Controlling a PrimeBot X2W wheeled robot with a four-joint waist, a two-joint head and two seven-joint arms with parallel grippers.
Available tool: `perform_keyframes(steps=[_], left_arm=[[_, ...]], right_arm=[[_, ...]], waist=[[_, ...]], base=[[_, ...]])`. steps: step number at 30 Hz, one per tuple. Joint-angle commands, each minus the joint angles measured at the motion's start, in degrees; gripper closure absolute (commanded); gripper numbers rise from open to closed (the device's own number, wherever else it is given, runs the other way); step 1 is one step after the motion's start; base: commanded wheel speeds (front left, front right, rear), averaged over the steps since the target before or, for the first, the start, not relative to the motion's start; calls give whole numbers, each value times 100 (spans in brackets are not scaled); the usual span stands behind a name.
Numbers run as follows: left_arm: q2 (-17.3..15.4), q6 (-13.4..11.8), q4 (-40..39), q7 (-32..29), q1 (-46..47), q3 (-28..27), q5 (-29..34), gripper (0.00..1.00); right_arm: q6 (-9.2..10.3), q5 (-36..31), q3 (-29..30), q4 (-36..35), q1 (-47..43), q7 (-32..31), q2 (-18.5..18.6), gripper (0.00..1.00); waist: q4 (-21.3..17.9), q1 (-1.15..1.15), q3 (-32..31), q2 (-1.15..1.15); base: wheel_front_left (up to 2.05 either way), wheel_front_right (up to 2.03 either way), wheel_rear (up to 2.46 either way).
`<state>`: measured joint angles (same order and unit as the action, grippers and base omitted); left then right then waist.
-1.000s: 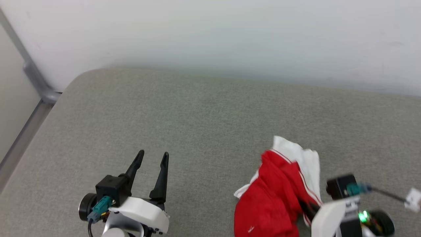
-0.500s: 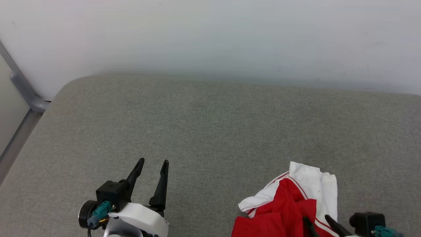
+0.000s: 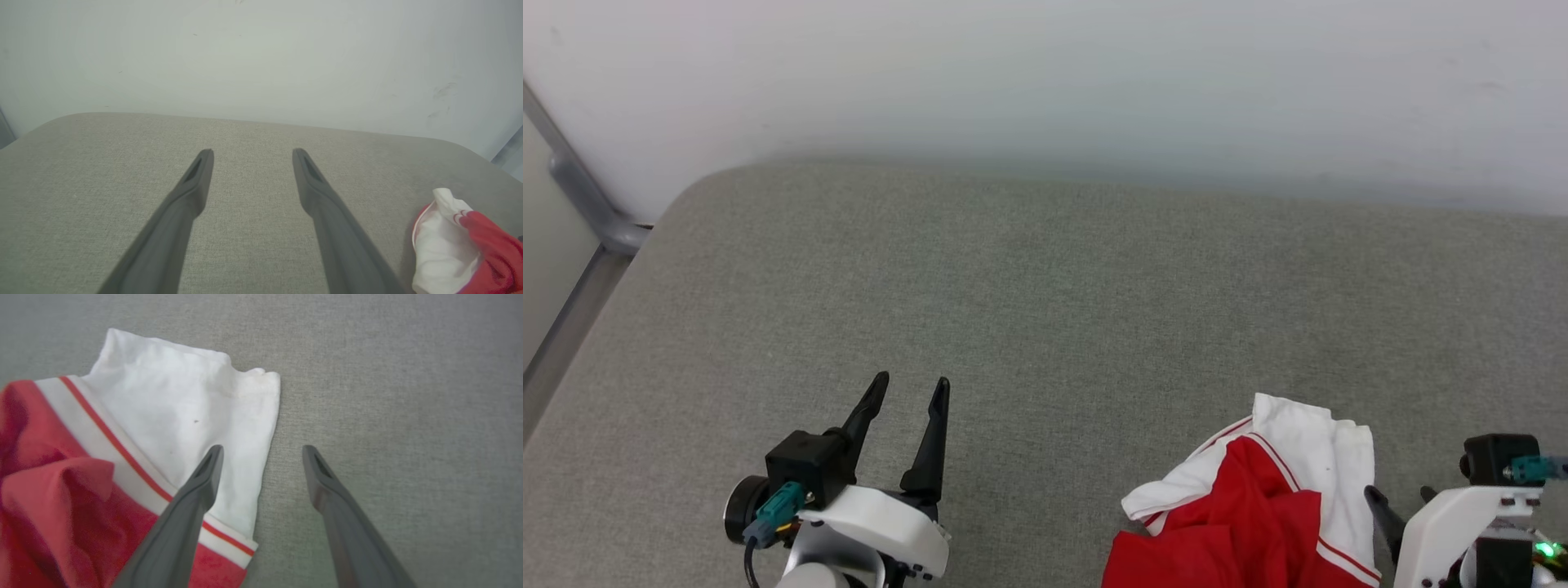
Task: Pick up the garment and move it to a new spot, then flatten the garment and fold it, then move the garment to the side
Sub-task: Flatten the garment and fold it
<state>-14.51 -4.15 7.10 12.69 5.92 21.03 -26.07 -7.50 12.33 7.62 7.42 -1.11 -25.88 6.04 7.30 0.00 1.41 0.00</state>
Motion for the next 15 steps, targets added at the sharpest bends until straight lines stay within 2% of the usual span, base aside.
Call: perform_keyframes(steps=[1,6,14,15], left_arm=[[17,34,-16,23,137,16,3,0],[96,99,33,107,336,27,21,0],[206,194,175,204,513,-5,28,0],[214,209,203,214,516,-15,31,0]], right_arm=[[2,69,-5,169,271,-275,173,0],[2,176,-256,650,891,-933,620,0],[2,525,-830,1435,1343,-1708,843,0],[2,549,-870,1541,1323,-1862,845,28]], waist=[[99,0,164,0],[210,0,458,0],[311,0,759,0],[312,0,769,0]], base=[[0,0,0],[0,0,0],[0,0,0],[0,0,0]])
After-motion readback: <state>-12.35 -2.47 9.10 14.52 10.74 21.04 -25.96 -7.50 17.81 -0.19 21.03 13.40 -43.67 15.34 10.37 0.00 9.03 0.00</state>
